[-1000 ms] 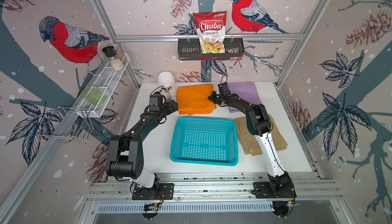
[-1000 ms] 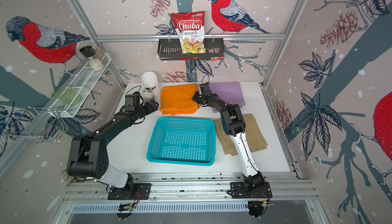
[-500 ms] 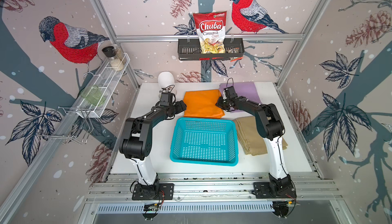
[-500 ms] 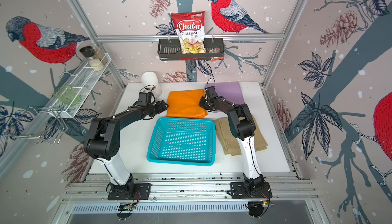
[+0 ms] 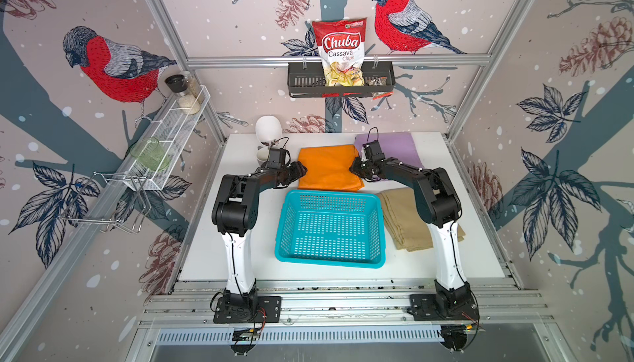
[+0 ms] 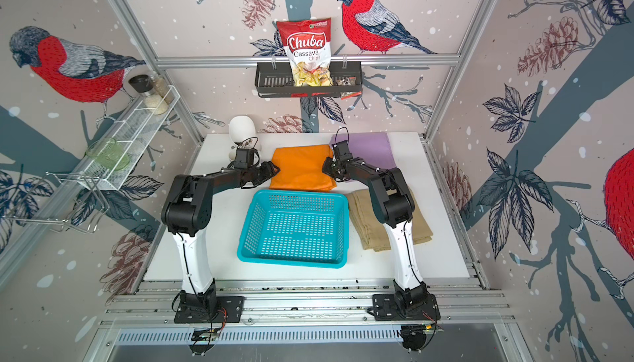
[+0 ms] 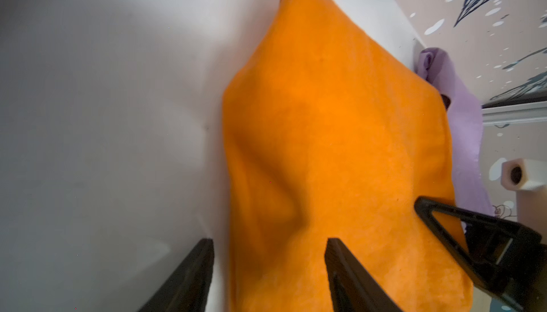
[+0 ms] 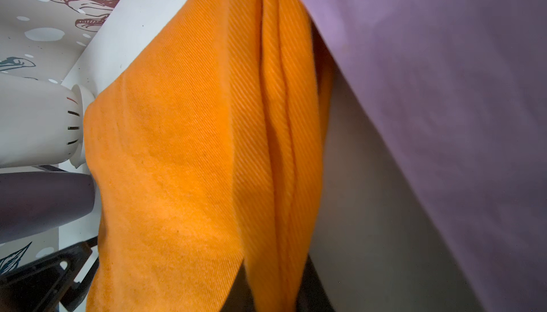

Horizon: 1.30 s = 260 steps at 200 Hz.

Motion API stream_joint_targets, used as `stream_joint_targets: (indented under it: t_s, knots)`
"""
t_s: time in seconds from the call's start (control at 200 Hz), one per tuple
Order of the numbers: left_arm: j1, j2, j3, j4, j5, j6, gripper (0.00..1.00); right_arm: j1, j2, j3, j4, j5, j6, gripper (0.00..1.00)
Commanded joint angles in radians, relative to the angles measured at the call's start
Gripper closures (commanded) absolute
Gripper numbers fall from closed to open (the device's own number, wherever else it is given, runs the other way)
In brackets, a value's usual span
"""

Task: Put the folded long pants in the basket
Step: Pick up the long pant at the center of the board, then place the long pant in the basket.

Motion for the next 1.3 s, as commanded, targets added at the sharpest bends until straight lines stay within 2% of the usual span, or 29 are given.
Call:
stream_joint_targets:
  t_s: [0.0, 0.095, 0.135, 0.175, 0.225, 0.23, 0.555, 0.77, 0.93, 1.155, 1.296]
  knots:
    - [-0.020, 0.053, 0.016, -0.087, 0.019, -0.040, 0.40, 0.015, 0.018, 0.006, 0.001, 0.010, 0.026, 1.00]
    - [-0.030, 0.067, 0.031, -0.073, 0.021, -0.053, 0.49, 0.017, 0.032, 0.014, 0.010, 0.008, 0.038, 1.00]
    - [-0.032, 0.068, 0.039, -0.072, 0.023, -0.055, 0.57, 0.018, 0.038, 0.020, 0.011, 0.005, 0.044, 1.00]
    - [-0.033, 0.072, 0.052, -0.074, 0.027, -0.055, 0.72, 0.017, 0.045, 0.030, 0.012, 0.004, 0.046, 1.00]
    - [-0.033, 0.082, 0.086, -0.094, 0.035, -0.051, 0.99, 0.016, 0.051, 0.045, 0.009, 0.002, 0.048, 1.00]
    - [-0.033, 0.082, 0.091, -0.096, 0.035, -0.050, 1.00, 0.017, 0.052, 0.047, 0.009, 0.004, 0.048, 1.00]
    - [-0.048, 0.095, 0.443, -0.280, 0.063, -0.018, 1.00, -0.027, 0.044, 0.241, -0.063, -0.009, 0.039, 1.00]
    - [-0.048, 0.034, 0.539, -0.340, 0.083, -0.009, 1.00, -0.063, -0.032, 0.289, -0.114, -0.016, 0.006, 1.00]
    - [-0.050, -0.056, 0.498, -0.360, 0.100, -0.014, 1.00, -0.051, -0.135, 0.237, -0.137, -0.014, 0.001, 1.00]
    - [-0.064, -0.247, 0.300, -0.298, 0.090, -0.002, 1.00, -0.001, -0.310, 0.113, -0.129, 0.022, -0.017, 1.00]
    - [-0.064, -0.338, 0.168, -0.237, 0.074, -0.027, 1.00, 0.049, -0.370, 0.102, -0.128, 0.045, -0.012, 1.00]
